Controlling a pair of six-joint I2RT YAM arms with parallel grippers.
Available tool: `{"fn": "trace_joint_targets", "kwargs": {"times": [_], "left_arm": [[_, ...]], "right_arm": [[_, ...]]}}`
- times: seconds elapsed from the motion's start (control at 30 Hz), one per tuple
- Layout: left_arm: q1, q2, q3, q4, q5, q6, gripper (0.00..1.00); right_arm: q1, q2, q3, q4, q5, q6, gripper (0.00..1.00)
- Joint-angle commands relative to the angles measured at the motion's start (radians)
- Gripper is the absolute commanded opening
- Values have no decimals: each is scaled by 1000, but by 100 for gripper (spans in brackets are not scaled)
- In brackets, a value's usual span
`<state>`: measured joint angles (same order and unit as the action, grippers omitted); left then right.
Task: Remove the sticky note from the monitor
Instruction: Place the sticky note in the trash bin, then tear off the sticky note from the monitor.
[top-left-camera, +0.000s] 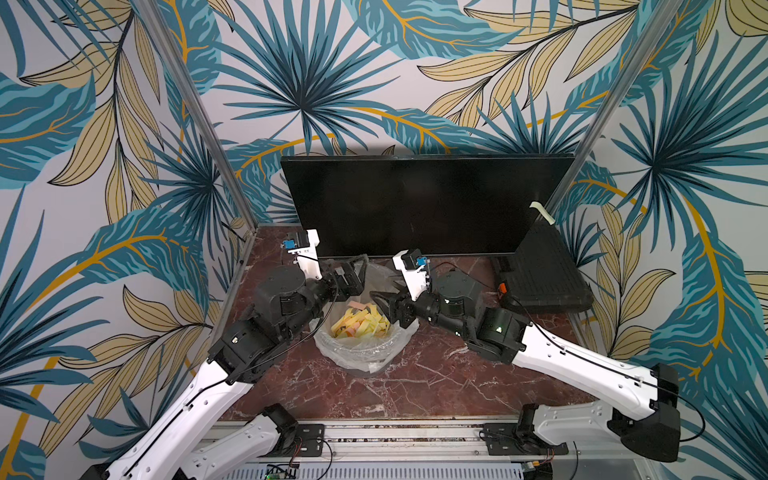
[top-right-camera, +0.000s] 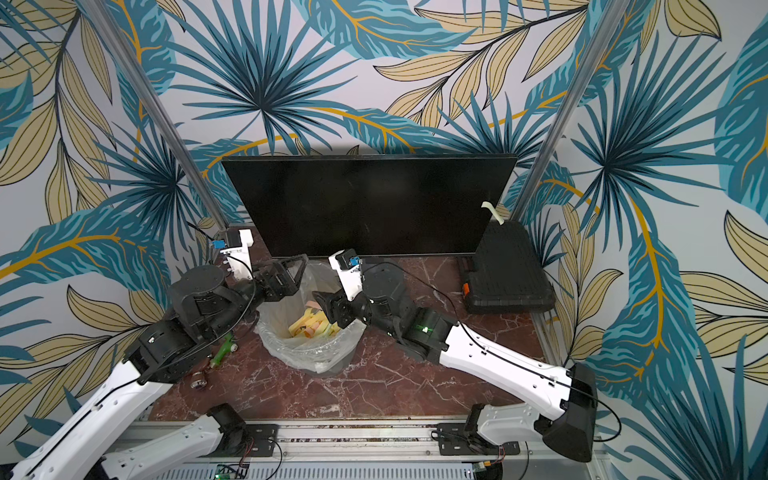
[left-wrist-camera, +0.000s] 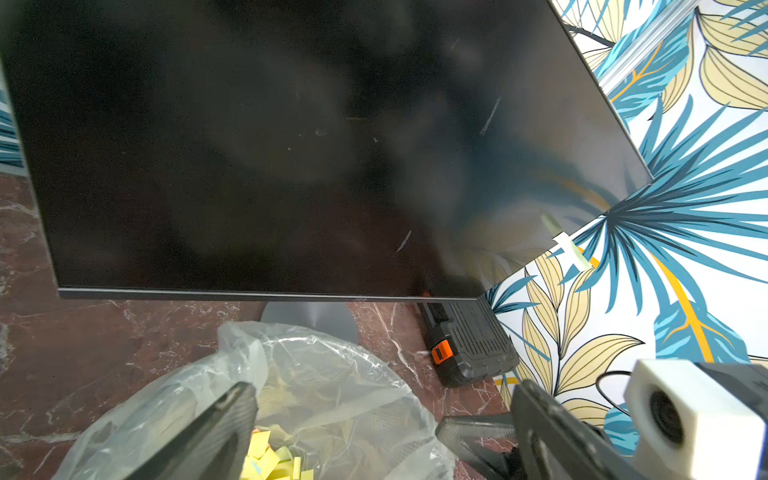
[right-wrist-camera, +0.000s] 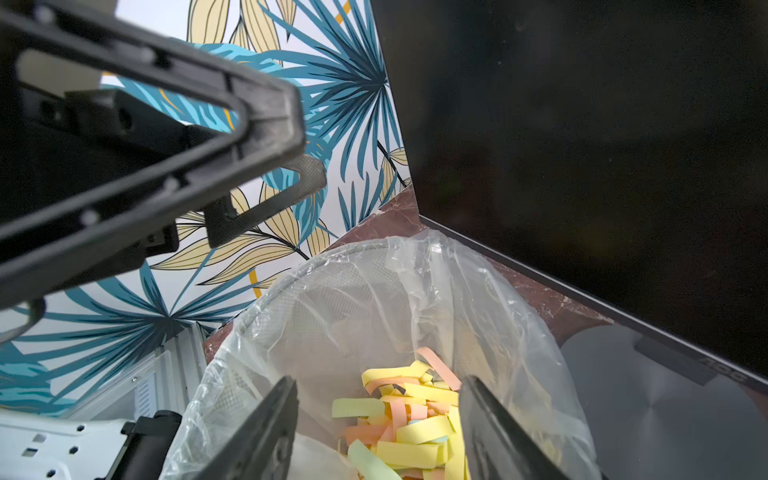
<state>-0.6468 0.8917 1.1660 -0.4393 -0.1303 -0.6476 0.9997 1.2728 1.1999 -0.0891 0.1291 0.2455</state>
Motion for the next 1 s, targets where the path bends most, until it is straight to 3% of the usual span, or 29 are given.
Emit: {"fn": "trace_joint_targets", "kwargs": {"times": [0.0,0.37,0.7,0.97], "left_arm": [[5,16,10,70,93,7,100],[-2,148,28,264,314,-17,100],[-141,312,110,372,292,17,100],[-187,460,206,432,338,29,100]], "right_arm": [[-24,-45,11,-41,67,-29,74],[-269,-255,-117,-68,63,34,84],[-580,-405,-207,-115,53,73,87],[-806,-455,-229,-120,6,89,87]]}}
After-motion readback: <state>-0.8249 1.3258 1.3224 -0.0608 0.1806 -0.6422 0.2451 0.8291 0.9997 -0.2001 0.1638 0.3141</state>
